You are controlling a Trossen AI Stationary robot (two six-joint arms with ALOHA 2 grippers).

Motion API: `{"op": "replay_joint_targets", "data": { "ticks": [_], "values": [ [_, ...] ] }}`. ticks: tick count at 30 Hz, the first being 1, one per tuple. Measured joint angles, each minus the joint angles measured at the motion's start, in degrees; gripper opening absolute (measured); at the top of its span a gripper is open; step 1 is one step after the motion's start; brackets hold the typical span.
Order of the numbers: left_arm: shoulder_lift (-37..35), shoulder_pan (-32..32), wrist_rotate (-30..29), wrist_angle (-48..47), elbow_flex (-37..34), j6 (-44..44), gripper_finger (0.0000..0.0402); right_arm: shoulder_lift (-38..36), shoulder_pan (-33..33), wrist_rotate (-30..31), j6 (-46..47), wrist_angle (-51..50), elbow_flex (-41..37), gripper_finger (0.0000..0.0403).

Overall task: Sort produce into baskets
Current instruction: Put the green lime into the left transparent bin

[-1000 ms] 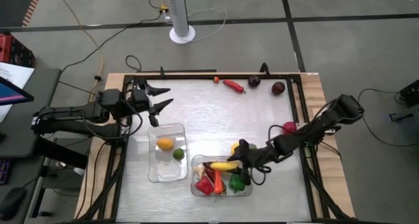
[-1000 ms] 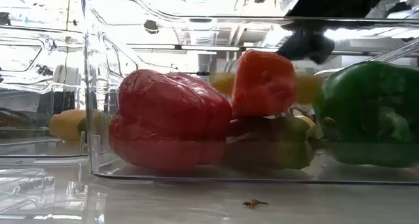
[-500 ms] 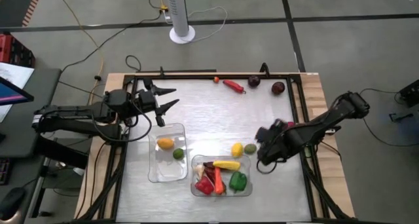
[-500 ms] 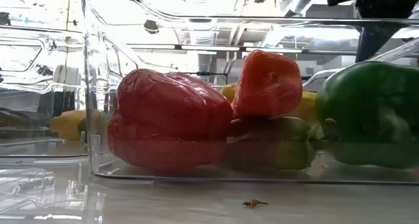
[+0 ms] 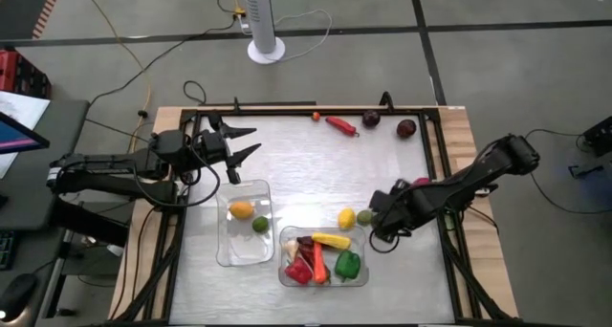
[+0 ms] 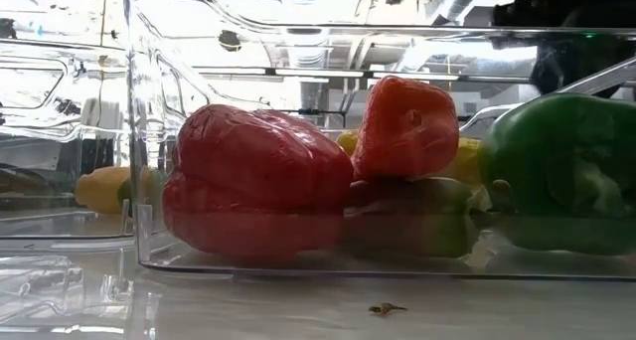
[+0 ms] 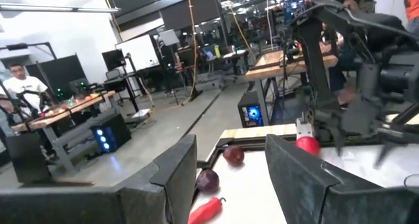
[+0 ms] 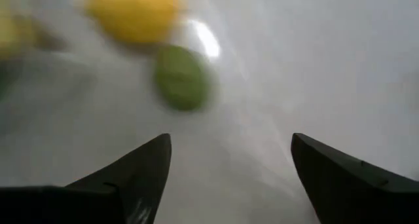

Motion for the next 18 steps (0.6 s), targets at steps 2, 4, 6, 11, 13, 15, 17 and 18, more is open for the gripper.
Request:
{"op": "replay_joint_targets", "data": {
  "ticks": [2, 4, 6, 11, 13, 15, 17, 18],
  "values": [
    [0.0, 0.0, 0.0, -0.13, 0.0, 0.08, 0.0169, 0.64, -0.42, -0.58, -3.13, 5.25, -1.39, 0.036],
    [0.0, 0.0, 0.0, -0.13, 0.0, 0.16, 0.0169, 0.98, -1.14, -0.57, -5.75, 7.99, -2.43, 0.0369],
    [0.0, 0.0, 0.0, -0.27, 0.0, 0.01, 0.0169, 0.99, -2.04, -0.51, -8.35, 9.84, -3.88, 0.0371],
    [0.0, 0.0, -0.02, -0.71, 0.0, 0.23, 0.0169, 0.69, -3.97, -2.1, -13.57, 20.42, -9.05, 0.0358],
    [0.0, 0.0, -0.02, -0.77, 0.0, 0.33, 0.0169, 0.73, -4.6, -3.62, -14.59, 24.28, -10.83, 0.0348],
    [0.0, 0.0, -0.04, -0.88, 0.0, 0.82, 0.0169, 0.73, -5.24, -4.78, -15.16, 27.89, -12.43, 0.034],
    [0.0, 0.0, -0.44, -0.92, 0.0, 0.9, 0.0169, 0.73, -5.81, -5.73, -15.67, 30.55, -13.62, 0.0332],
    [0.0, 0.0, -0.59, -0.92, 0.0, 0.91, 0.0169, 0.73, -6.17, -5.98, -15.82, 31.5, -14.2, 0.0329]
  ]
}}
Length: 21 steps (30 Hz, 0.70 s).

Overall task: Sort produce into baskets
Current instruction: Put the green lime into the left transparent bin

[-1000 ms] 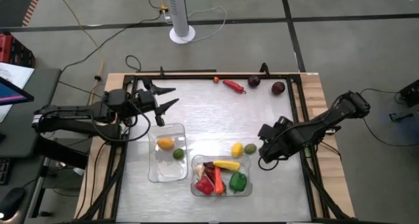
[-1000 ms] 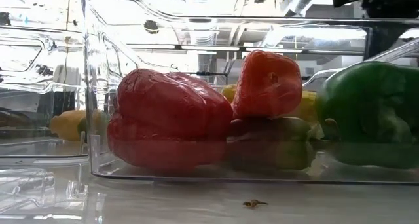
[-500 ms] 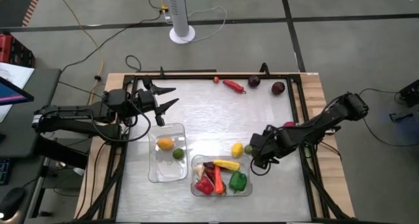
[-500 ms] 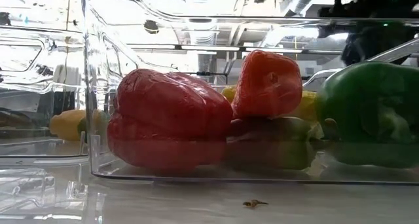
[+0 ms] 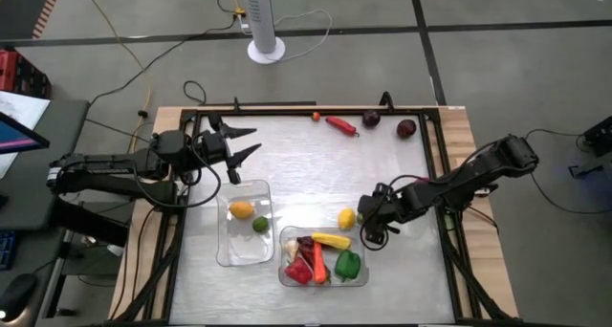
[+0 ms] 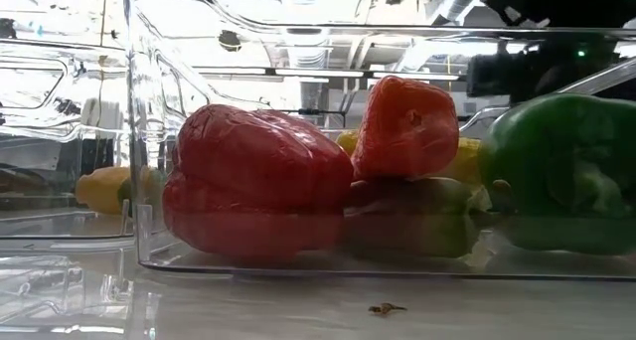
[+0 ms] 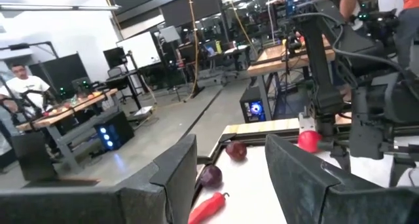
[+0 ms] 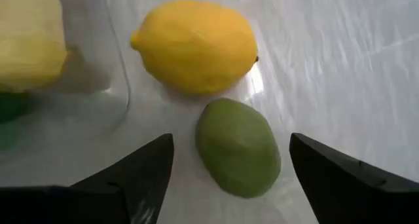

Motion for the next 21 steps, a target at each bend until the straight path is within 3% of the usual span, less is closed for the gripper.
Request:
{"op": "replay_joint_targets", "data": {
  "ticks": [8, 21],
  "values": [
    [0.0, 0.01, -0.83, -0.04, 0.0, 0.02, 0.0169, 0.0, -1.84, -0.98, 0.02, 1.81, -3.1, 0.0299],
    [0.0, 0.0, -0.83, -0.24, 0.0, 1.36, 0.0169, 0.0, -2.17, -0.79, -0.98, -2.55, -0.91, 0.0176]
  ]
}}
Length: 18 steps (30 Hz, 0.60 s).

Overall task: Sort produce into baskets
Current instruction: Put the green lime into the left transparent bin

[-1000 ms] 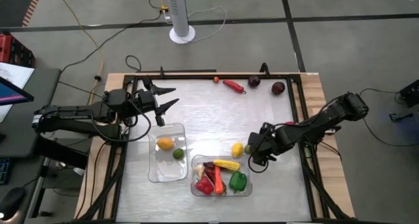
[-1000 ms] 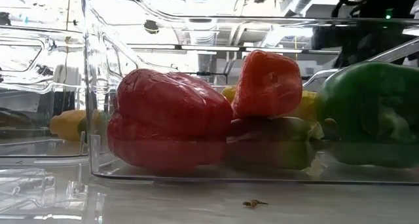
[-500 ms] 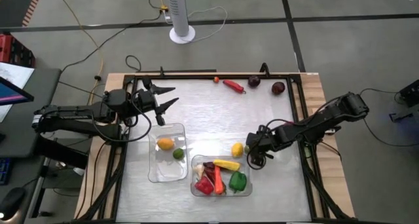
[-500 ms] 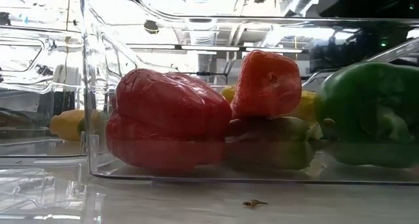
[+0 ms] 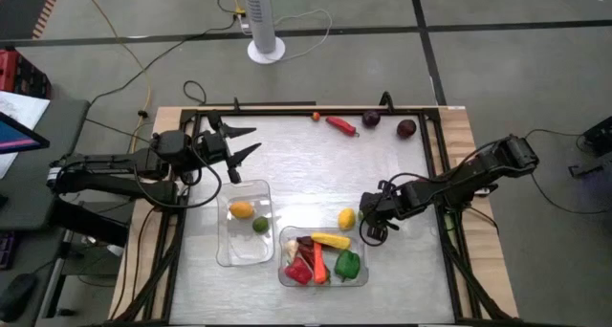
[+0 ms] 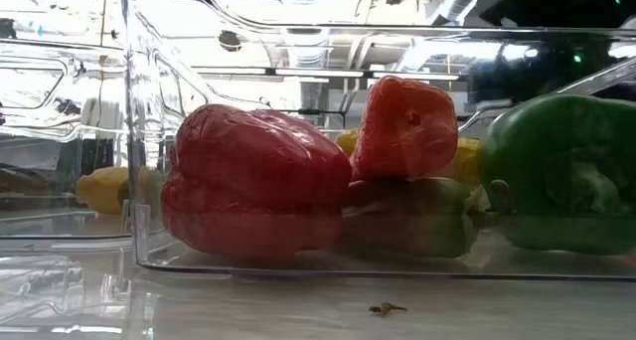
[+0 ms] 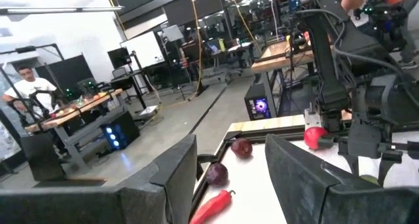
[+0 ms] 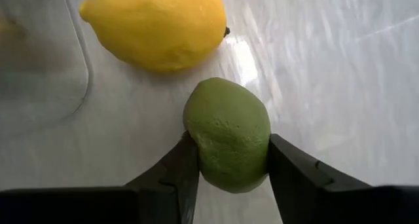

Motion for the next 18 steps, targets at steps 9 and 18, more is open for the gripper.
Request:
{"op": "replay_joint_targets", "data": {
  "ticks": [9, 18],
  "values": [
    [0.0, 0.0, 0.0, -0.09, -0.02, 0.44, 0.0169, 0.0, -0.99, 4.8, -5.09, -12.64, 13.65, 0.0183],
    [-2.84, 0.0, 3.6, -3.53, -0.09, 1.32, 0.0169, 3.29, -3.5, 4.49, -16.34, 9.15, 22.07, 0.0189]
  ]
}}
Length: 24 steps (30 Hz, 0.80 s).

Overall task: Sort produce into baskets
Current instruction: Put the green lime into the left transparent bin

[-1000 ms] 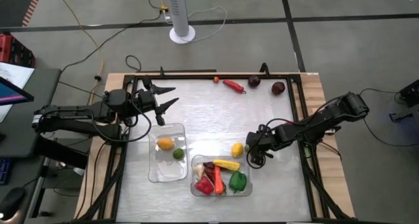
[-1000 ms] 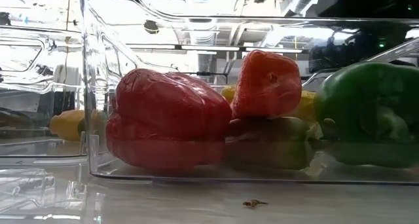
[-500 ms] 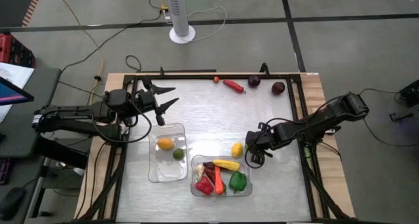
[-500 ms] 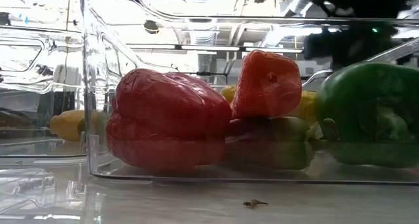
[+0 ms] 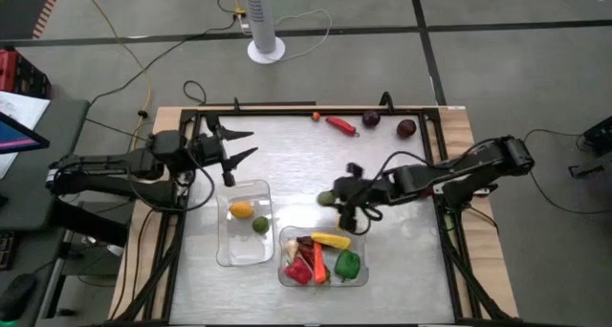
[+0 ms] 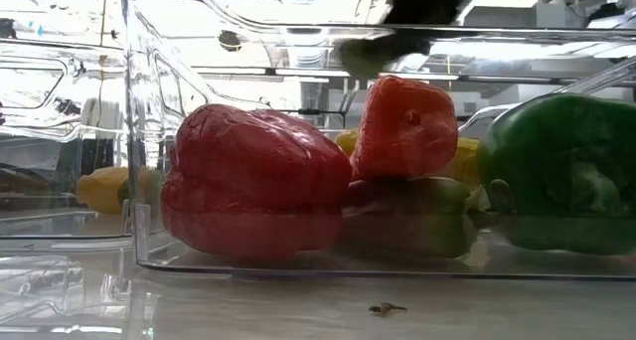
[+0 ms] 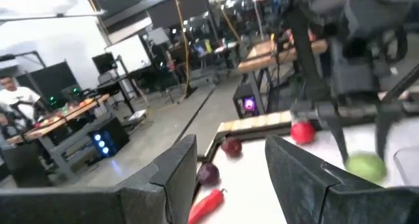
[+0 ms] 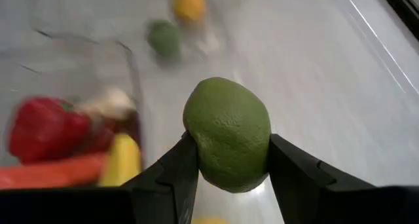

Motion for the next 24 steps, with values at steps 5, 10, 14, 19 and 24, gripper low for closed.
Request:
{"op": "replay_joint_targets", "data": {
  "ticks": [5, 10, 14, 19, 24],
  "values": [
    [-3.92, 0.0, 0.61, -2.67, 0.02, -1.88, 0.0169, 8.49, -1.08, -3.46, -6.14, 12.45, 3.8, 0.019],
    [-4.63, 0.02, 0.59, -3.3, 0.02, -2.35, 0.0169, 18.89, -3.06, -8.59, -12.42, 15.54, 14.2, 0.019],
    [-4.38, 0.02, 0.01, -3.35, 0.02, -2.36, 0.0169, 27.48, -4.06, -11.37, -16.89, 15.38, 24.47, 0.019],
    [-4.47, 0.02, -0.62, -4.4, 0.02, -2.16, 0.0169, 35.89, -5.17, -15.33, -19.4, 12.59, 35.75, 0.0214],
    [-5.02, 0.02, -0.65, -5.81, 0.02, -1.57, 0.0169, 39.28, -6.37, -20.31, -19.56, 4.76, 42.5, 0.0284]
  ]
}}
